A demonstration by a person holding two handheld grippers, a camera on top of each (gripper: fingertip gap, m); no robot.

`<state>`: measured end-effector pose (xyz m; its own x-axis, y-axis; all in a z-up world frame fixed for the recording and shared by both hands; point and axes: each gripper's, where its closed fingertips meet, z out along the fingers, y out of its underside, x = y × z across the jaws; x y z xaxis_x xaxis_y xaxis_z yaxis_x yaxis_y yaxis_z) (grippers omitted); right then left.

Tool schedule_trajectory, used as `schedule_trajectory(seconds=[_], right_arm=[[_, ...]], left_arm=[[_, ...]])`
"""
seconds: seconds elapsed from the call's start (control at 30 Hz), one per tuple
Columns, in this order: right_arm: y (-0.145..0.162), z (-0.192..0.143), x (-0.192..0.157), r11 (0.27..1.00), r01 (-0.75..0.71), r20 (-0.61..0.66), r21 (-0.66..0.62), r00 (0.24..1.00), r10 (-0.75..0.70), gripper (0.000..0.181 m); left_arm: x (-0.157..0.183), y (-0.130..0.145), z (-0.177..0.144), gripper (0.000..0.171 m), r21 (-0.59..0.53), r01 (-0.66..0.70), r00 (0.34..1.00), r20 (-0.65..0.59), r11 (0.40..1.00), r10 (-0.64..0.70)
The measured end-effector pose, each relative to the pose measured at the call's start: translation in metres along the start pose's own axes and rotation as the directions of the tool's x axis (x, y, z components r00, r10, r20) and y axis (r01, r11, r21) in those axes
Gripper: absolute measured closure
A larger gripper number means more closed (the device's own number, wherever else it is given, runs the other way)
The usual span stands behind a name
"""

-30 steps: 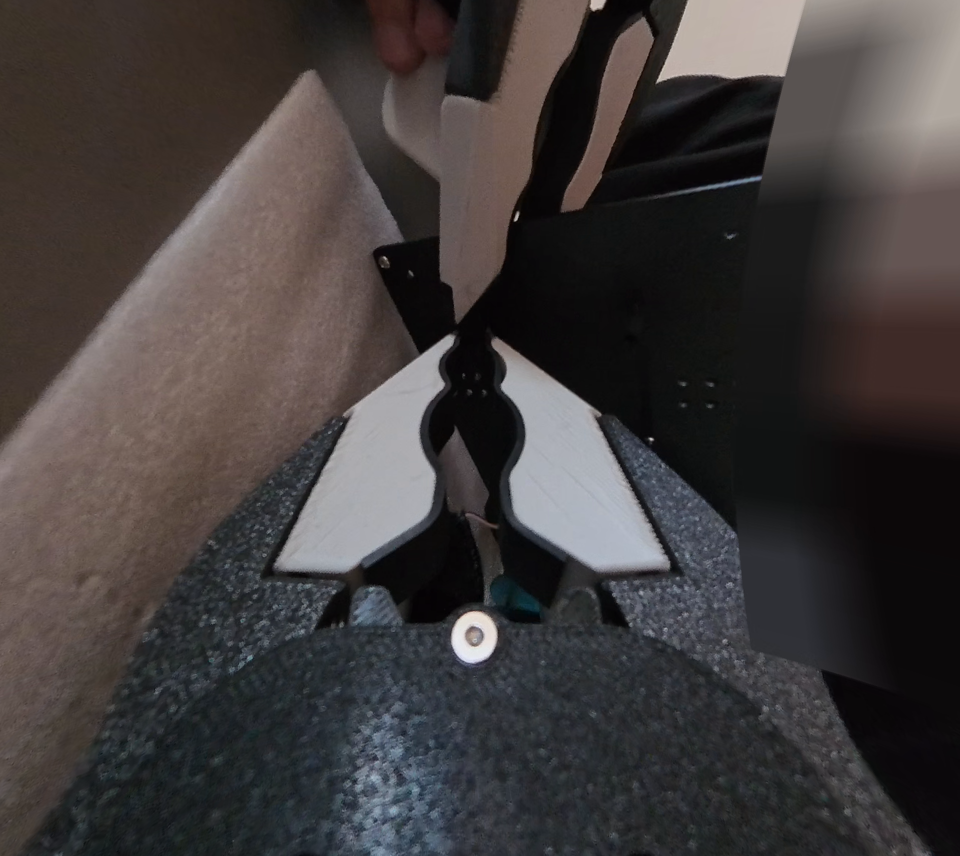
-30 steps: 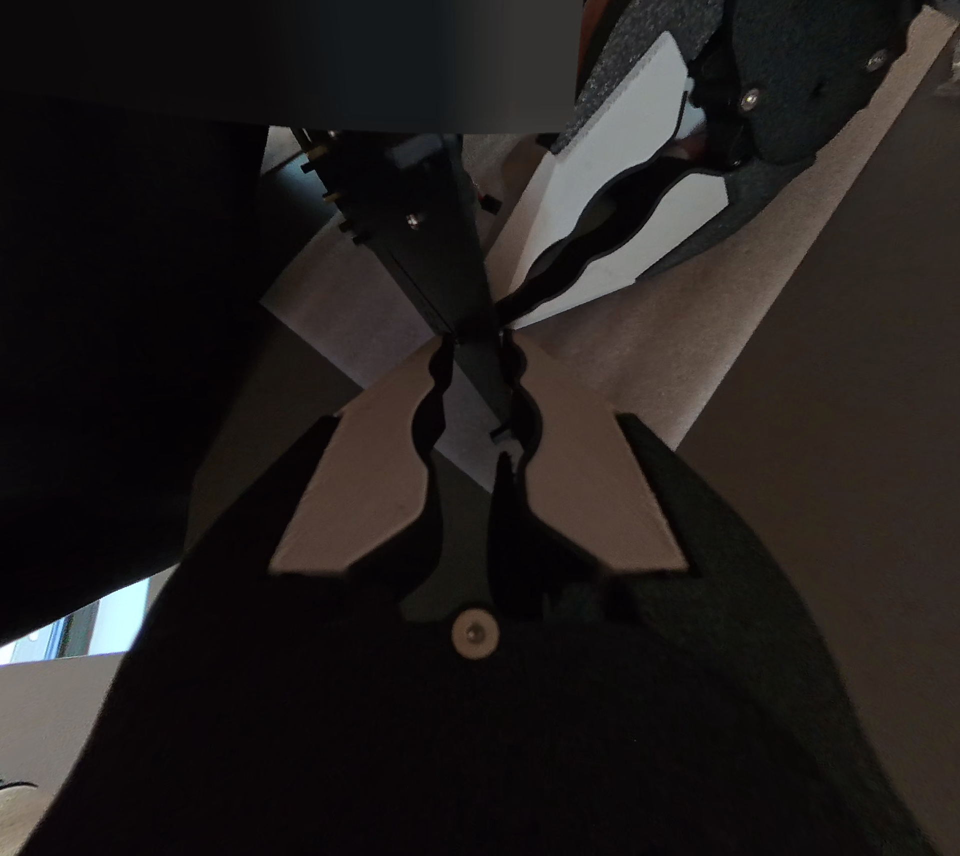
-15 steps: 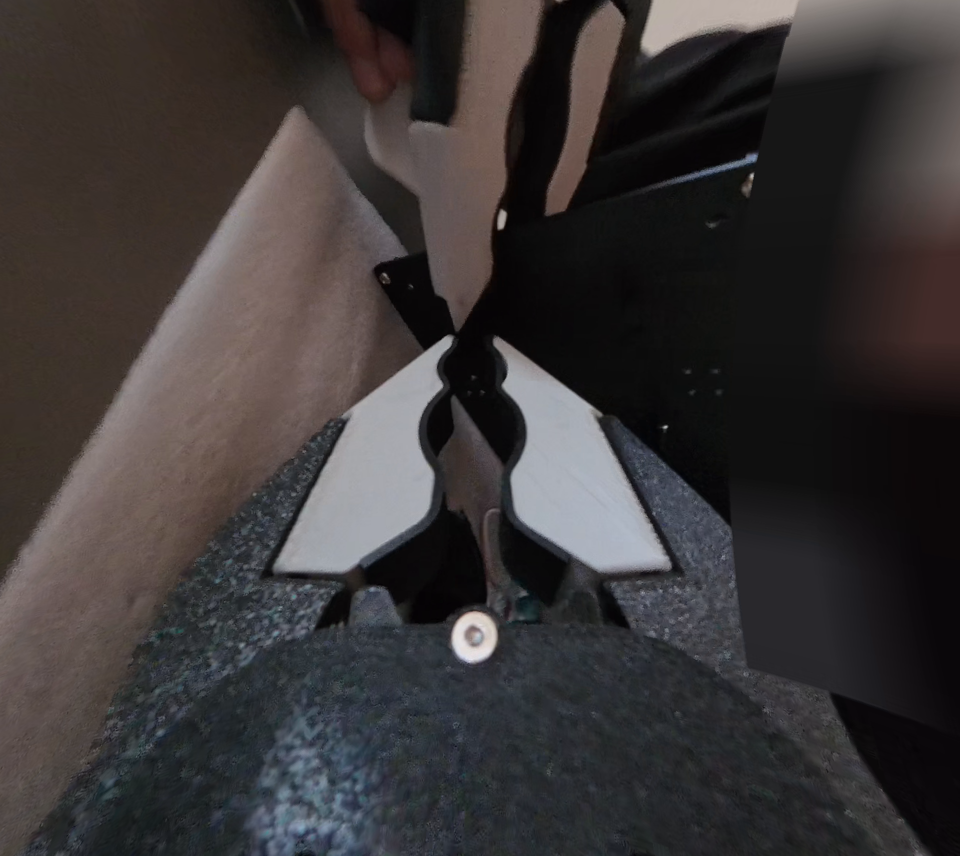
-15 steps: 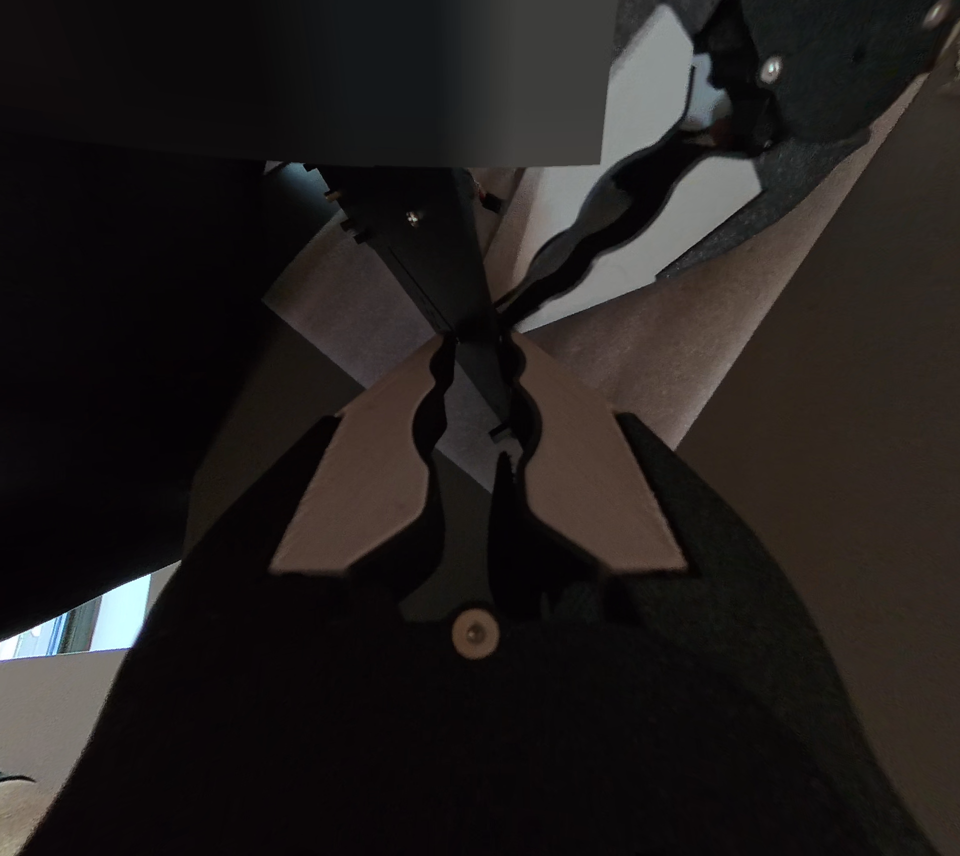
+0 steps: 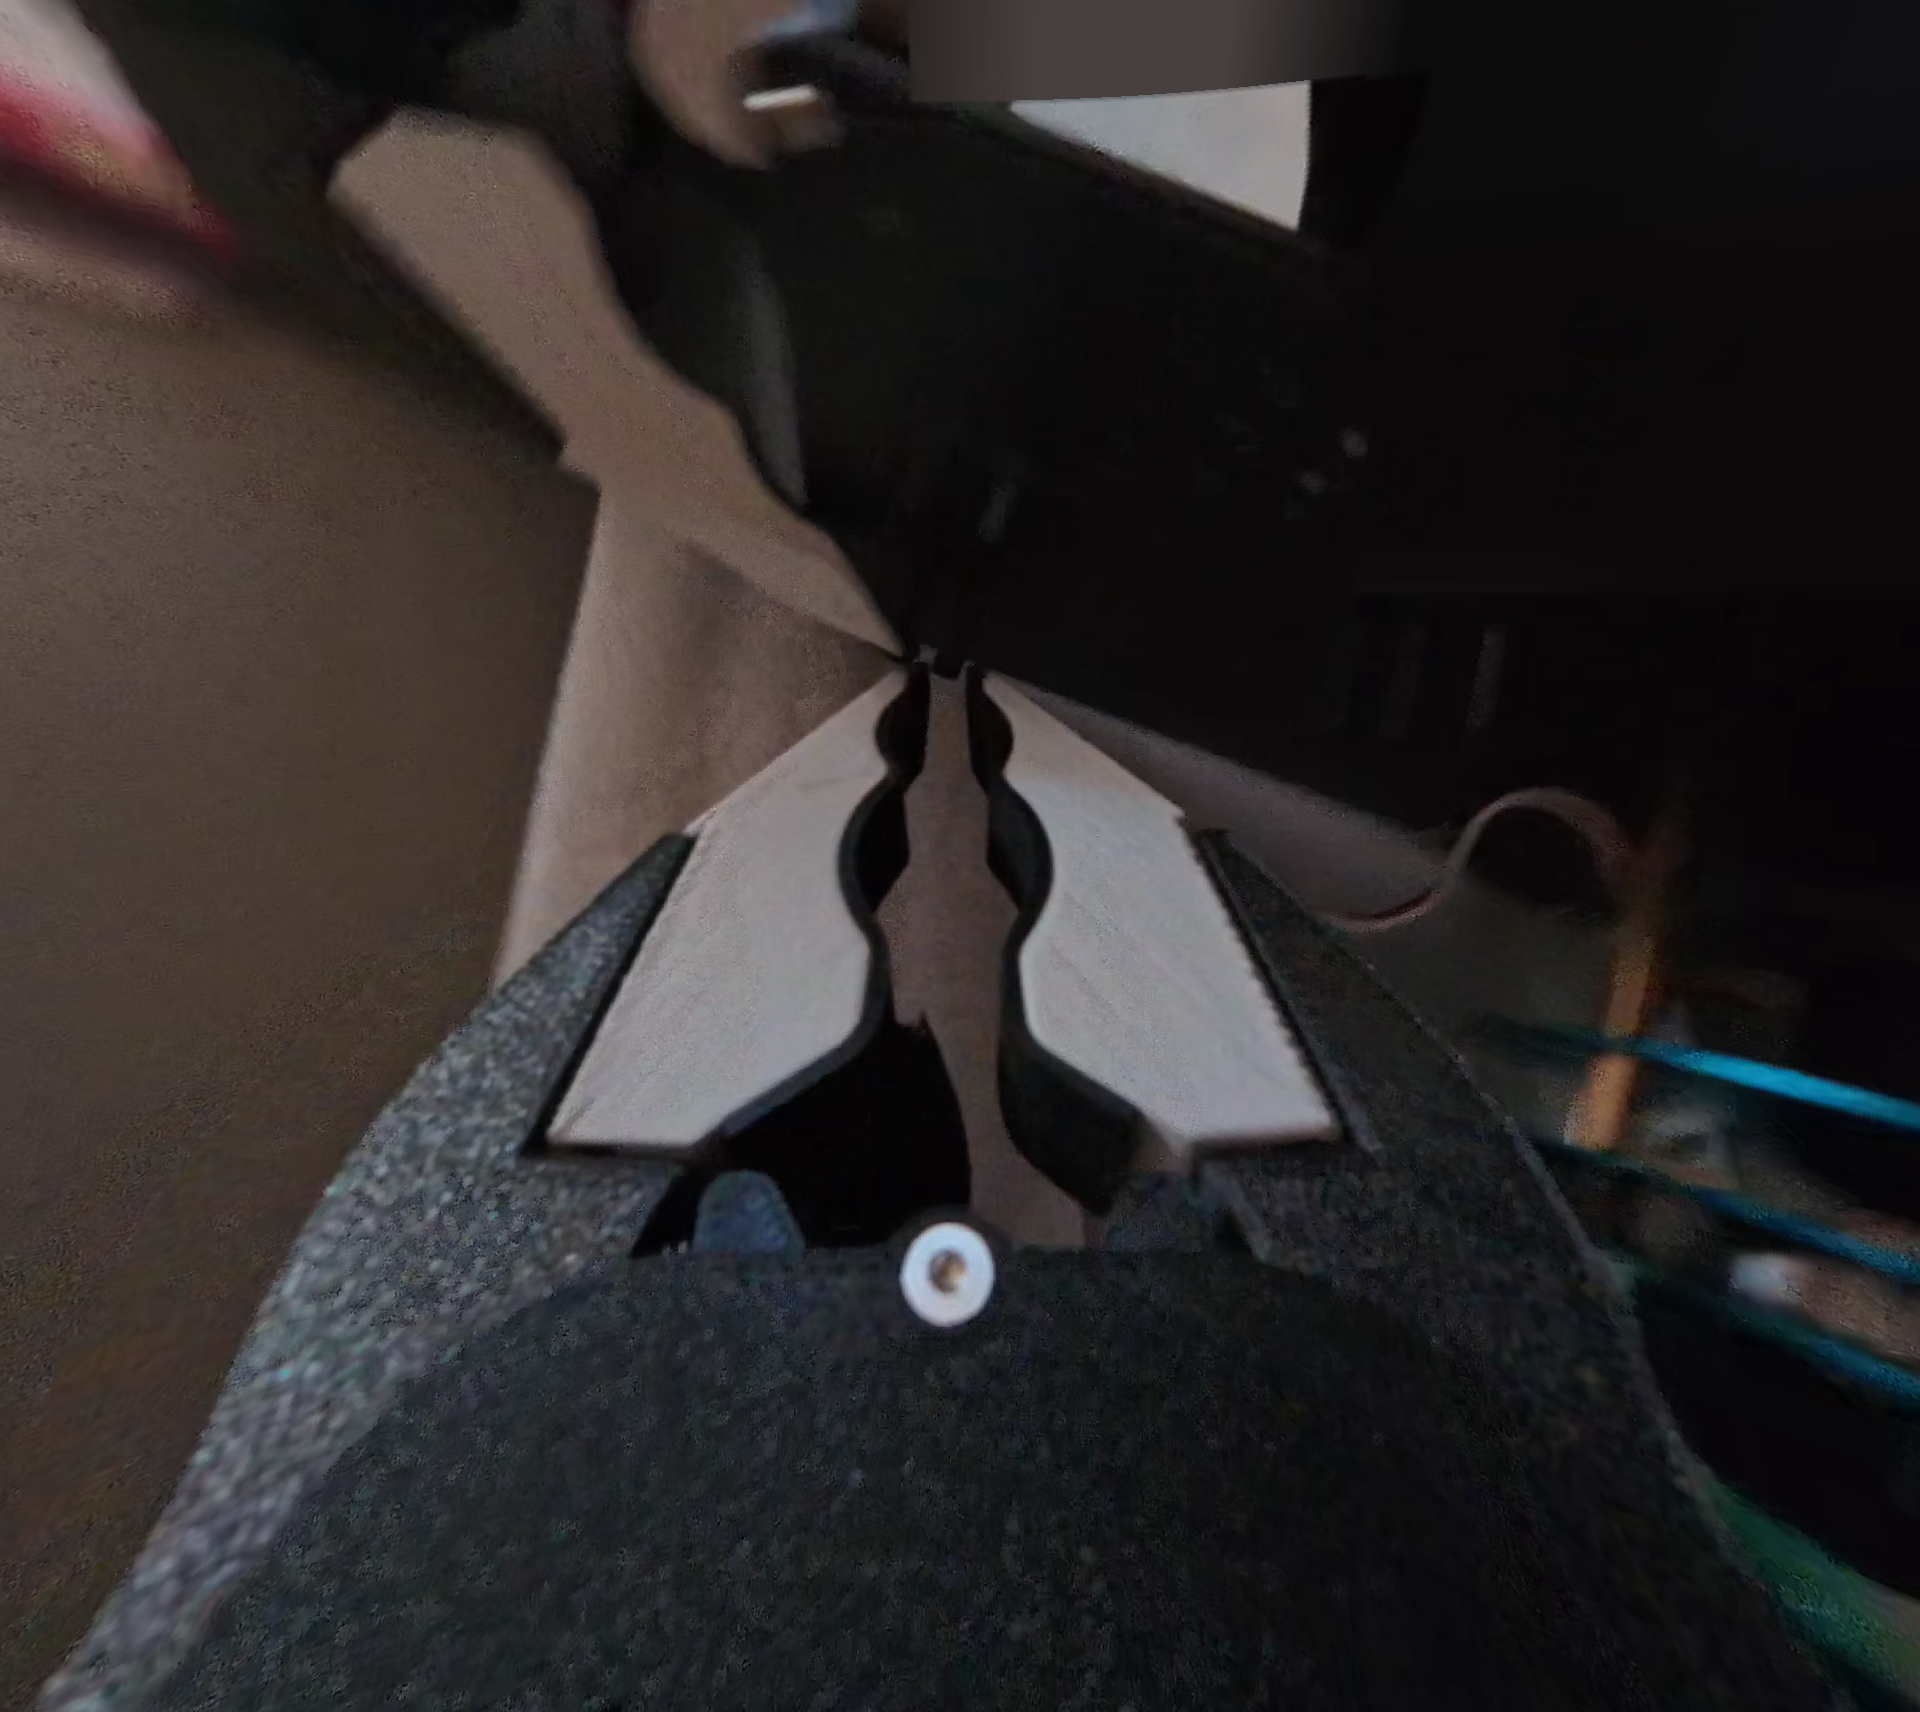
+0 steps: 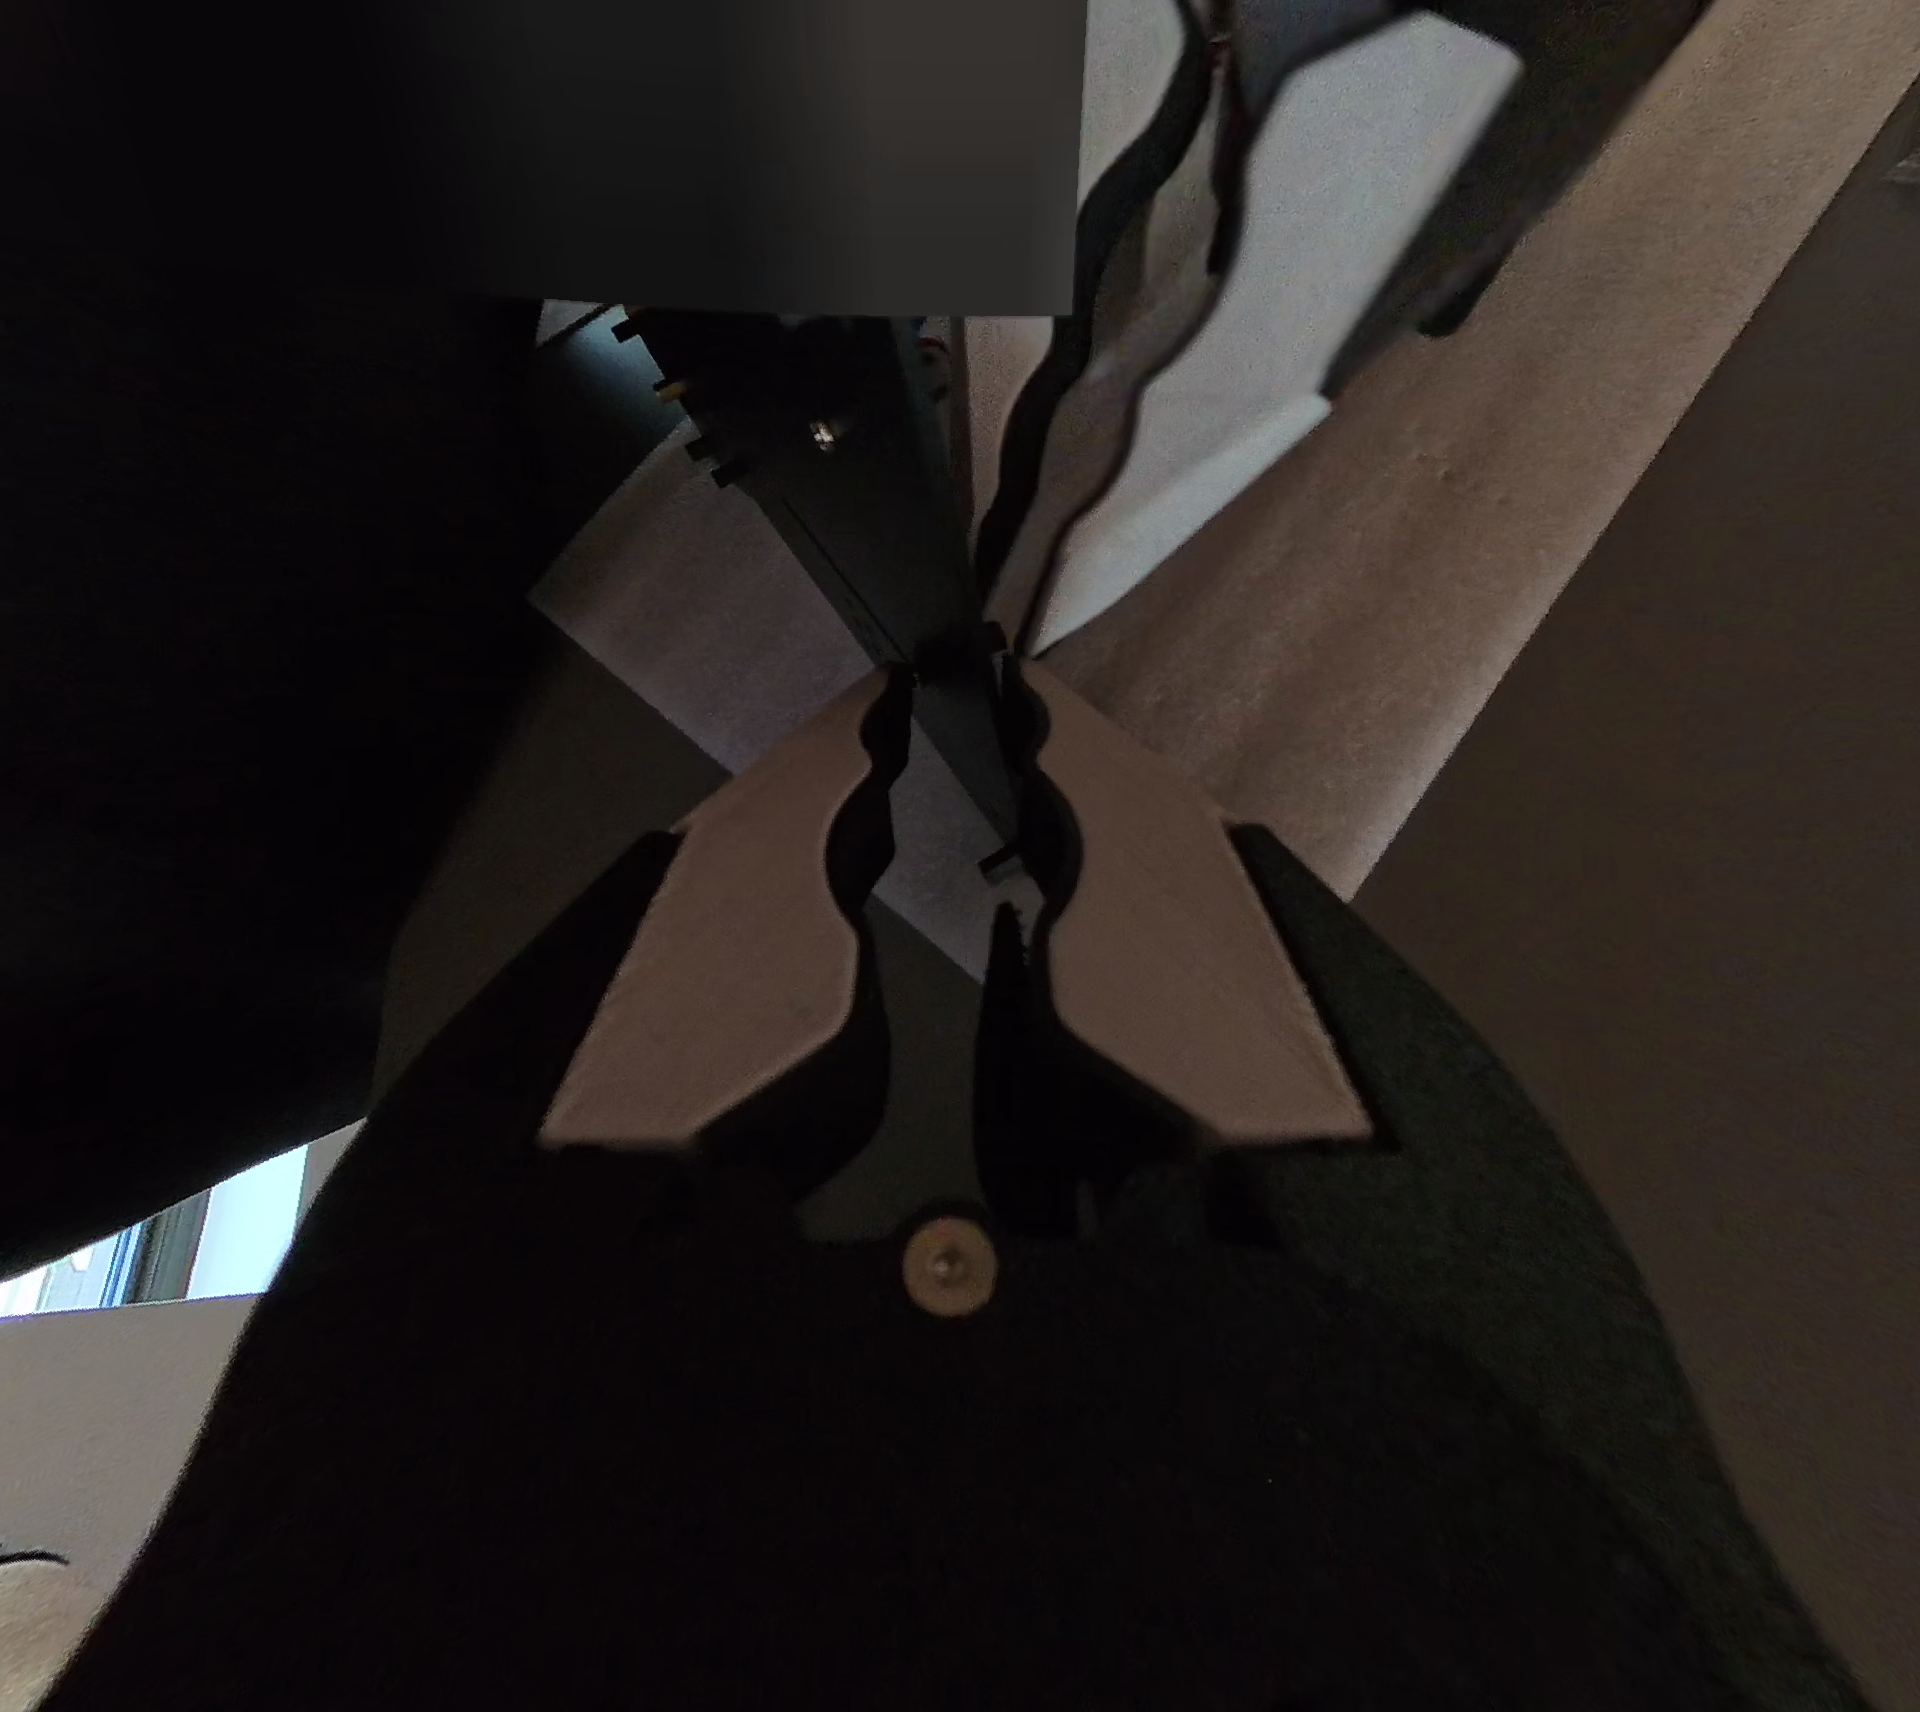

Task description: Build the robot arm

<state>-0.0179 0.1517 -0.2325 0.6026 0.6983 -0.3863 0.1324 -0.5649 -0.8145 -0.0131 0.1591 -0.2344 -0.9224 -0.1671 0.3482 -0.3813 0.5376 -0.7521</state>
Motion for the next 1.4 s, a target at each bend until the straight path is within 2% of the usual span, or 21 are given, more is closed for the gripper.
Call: schedule_trajectory(seconds=[0.03,0.07,0.13,0.23,0.33,0.47,0.53,0.6,0.67,0.7,0.77,0.83,0.93,1.0,1.07,1.13,1.17,1.2,1.27,1.33,1.4], right_arm=[[0.000,0.000,0.000,1.000,0.002,-0.002,-0.002,1.000,-0.002,0.164],[0.000,0.000,0.000,1.000,0.004,-0.004,-0.005,1.000,-0.005,0.164],[0.000,0.000,0.000,1.000,0.007,-0.007,-0.006,1.000,-0.007,0.164],[0.000,0.000,0.001,1.000,0.010,-0.009,-0.007,1.000,-0.010,0.164],[0.000,0.000,0.001,1.000,0.011,-0.012,-0.006,1.000,-0.011,0.164],[0.000,0.000,0.001,1.000,0.014,-0.014,-0.010,1.000,-0.014,0.164],[0.000,0.000,0.001,1.000,0.015,-0.014,-0.010,1.000,-0.015,0.164],[0.000,0.000,0.001,1.000,0.014,-0.012,-0.008,1.000,-0.014,0.164],[0.001,0.000,0.001,1.000,0.017,-0.013,-0.014,1.000,-0.018,0.164],[0.001,0.000,0.001,1.000,0.016,-0.012,-0.014,1.000,-0.017,0.164],[0.001,0.000,0.002,1.000,0.019,-0.015,-0.014,1.000,-0.019,0.164],[0.001,0.000,0.002,1.000,0.018,-0.015,-0.014,1.000,-0.018,0.163],[0.001,0.000,0.002,1.000,0.019,-0.017,-0.009,1.000,-0.019,0.164],[0.001,0.000,0.003,1.000,0.019,-0.018,-0.010,1.000,-0.019,0.163],[0.001,0.000,0.003,1.000,0.018,-0.019,-0.012,1.000,-0.019,0.163],[0.001,0.000,0.003,1.000,0.016,-0.017,-0.014,1.000,-0.017,0.163],[0.001,0.000,0.003,1.000,0.017,-0.016,-0.015,1.000,-0.017,0.163],[0.001,-0.001,0.003,1.000,0.021,-0.021,-0.016,1.000,-0.021,0.163],[0.001,-0.001,0.004,1.000,0.025,-0.026,-0.017,0.999,-0.025,0.164],[0.001,-0.001,0.004,0.999,0.031,-0.031,-0.020,0.999,-0.032,0.164],[0.001,-0.001,0.004,0.999,0.028,-0.029,-0.019,0.999,-0.028,0.164]], left_arm=[[0.002,-0.003,-0.001,0.158,0.008,0.204,0.976,-0.078,0.979,-0.203],[0.002,-0.006,0.000,0.153,0.010,0.396,0.909,-0.147,0.918,-0.391],[0.001,-0.007,0.001,0.148,0.002,0.623,0.761,-0.229,0.782,-0.607],[0.002,-0.003,0.007,0.148,-0.024,0.737,0.644,-0.277,0.676,-0.713],[0.002,-0.009,0.007,0.161,-0.020,0.821,0.527,-0.358,0.571,-0.771],[0.001,-0.011,0.006,0.164,0.002,0.838,0.507,-0.373,0.546,-0.777],[0.002,-0.011,0.006,0.164,0.028,0.765,0.614,-0.333,0.644,-0.715],[0.004,-0.008,0.006,0.164,0.034,0.598,0.781,-0.253,0.801,-0.572],[0.005,-0.006,0.007,0.166,0.019,0.317,0.940,-0.138,0.948,-0.311],[0.005,-0.004,0.008,0.166,-0.010,0.163,0.983,-0.081,0.987,-0.164],[0.004,-0.001,0.008,0.167,-0.065,-0.108,0.994,-0.002,0.992,0.108],[0.002,0.000,0.009,0.167,-0.096,-0.322,0.942,0.072,0.942,0.329],[-0.001,0.000,0.009,0.167,-0.160,-0.545,0.804,0.180,0.823,0.567],[-0.002,0.002,0.009,0.166,-0.188,-0.586,0.758,0.218,0.789,0.615],[-0.002,0.002,0.007,0.167,-0.140,-0.453,0.860,0.193,0.881,0.473],[0.005,0.001,0.007,0.162,-0.057,-0.104,0.992,0.060,0.993,0.107],[0.008,-0.002,0.006,0.154,-0.039,0.125,0.991,-0.038,0.991,-0.127],[0.008,-0.005,0.004,0.154,-0.031,0.332,0.935,-0.118,0.943,-0.334],[0.005,-0.010,0.000,0.154,-0.002,0.595,0.780,-0.239,0.804,-0.578],[0.002,-0.011,0.000,0.153,0.016,0.720,0.664,-0.307,0.694,-0.682],[0.003,-0.006,0.002,0.152,-0.005,0.776,0.592,-0.339,0.630,-0.731]])
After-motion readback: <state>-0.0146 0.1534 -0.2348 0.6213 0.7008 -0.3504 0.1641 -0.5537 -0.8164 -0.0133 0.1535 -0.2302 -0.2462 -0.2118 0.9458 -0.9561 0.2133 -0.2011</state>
